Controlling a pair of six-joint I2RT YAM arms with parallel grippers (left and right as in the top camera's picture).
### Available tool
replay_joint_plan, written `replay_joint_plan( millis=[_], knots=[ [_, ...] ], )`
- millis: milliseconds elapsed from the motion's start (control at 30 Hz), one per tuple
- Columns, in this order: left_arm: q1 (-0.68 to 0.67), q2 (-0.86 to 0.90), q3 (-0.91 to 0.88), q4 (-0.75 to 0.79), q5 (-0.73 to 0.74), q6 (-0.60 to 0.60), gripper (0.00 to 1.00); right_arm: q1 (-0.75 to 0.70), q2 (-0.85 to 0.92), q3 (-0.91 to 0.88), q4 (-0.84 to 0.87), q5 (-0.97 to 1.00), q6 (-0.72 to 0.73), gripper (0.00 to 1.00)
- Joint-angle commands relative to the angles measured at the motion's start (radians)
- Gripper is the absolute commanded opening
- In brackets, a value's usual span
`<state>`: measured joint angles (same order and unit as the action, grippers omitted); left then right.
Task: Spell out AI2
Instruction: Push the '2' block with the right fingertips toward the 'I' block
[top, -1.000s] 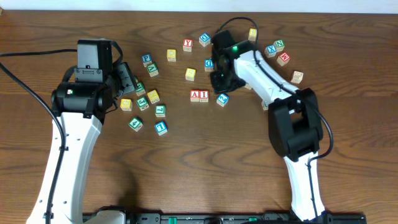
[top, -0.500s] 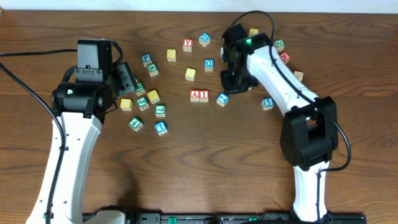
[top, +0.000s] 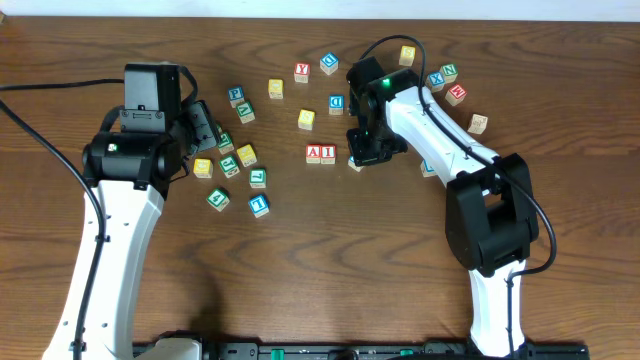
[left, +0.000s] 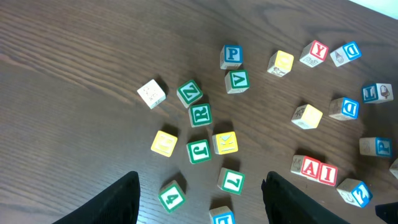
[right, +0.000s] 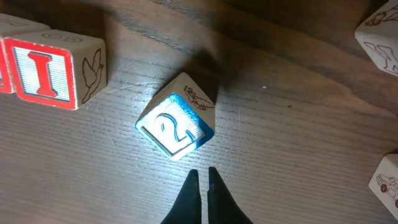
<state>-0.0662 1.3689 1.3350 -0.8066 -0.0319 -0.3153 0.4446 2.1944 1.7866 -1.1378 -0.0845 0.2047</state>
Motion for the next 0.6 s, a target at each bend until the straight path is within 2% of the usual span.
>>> replay_joint_plan(
  millis=[0, 567],
  knots=[
    [0.004, 0.002, 0.009, -0.003, -0.002, -0.005, 0.63, 0.018, 0.001, -0.016, 0.001, 0.015, -0.015, 0.01],
    [0.004, 0.002, 0.009, -0.004, -0.002, -0.005, 0.63, 0.066, 0.001, -0.017, -0.006, 0.112, -0.069, 0.01]
  ],
)
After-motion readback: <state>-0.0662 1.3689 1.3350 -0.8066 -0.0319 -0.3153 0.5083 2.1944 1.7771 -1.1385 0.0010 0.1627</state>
